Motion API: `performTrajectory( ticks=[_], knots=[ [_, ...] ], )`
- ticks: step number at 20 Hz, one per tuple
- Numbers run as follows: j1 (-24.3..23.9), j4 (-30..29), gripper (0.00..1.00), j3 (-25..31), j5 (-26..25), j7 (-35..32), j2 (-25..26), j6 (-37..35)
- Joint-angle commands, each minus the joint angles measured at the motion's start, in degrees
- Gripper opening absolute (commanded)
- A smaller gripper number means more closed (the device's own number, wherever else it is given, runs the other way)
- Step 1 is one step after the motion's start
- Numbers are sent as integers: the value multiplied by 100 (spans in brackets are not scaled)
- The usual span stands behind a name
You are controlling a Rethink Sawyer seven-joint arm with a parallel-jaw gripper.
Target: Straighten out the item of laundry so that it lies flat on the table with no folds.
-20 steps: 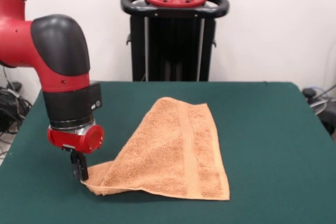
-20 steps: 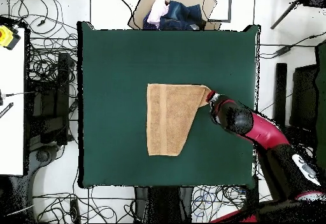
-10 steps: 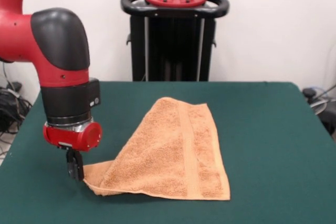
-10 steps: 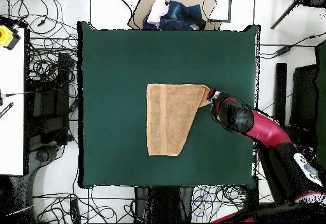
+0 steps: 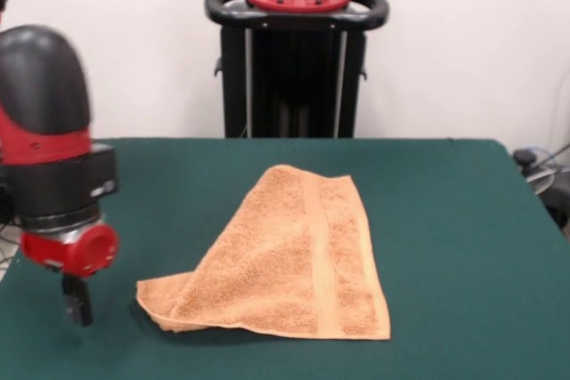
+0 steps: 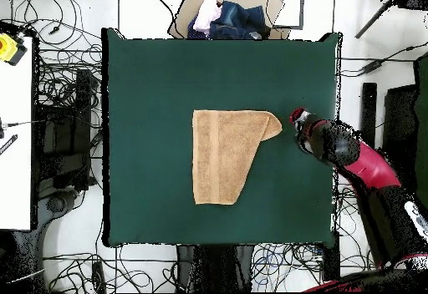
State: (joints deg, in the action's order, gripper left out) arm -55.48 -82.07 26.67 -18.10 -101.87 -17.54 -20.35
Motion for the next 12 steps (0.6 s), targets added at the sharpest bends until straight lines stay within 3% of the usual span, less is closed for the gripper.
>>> performTrajectory(
  ticks=[1,4,7,8,12],
  knots=[
    [-286,1459,0,958,-276,2240,931,-1515],
    [-299,1515,0,1010,-334,2231,1009,-1554],
    [-294,1210,0,904,-556,1915,817,-969],
    [-233,1107,100,785,-649,1780,712,-804],
    [-113,663,100,615,-678,1205,325,-280]
  ],
)
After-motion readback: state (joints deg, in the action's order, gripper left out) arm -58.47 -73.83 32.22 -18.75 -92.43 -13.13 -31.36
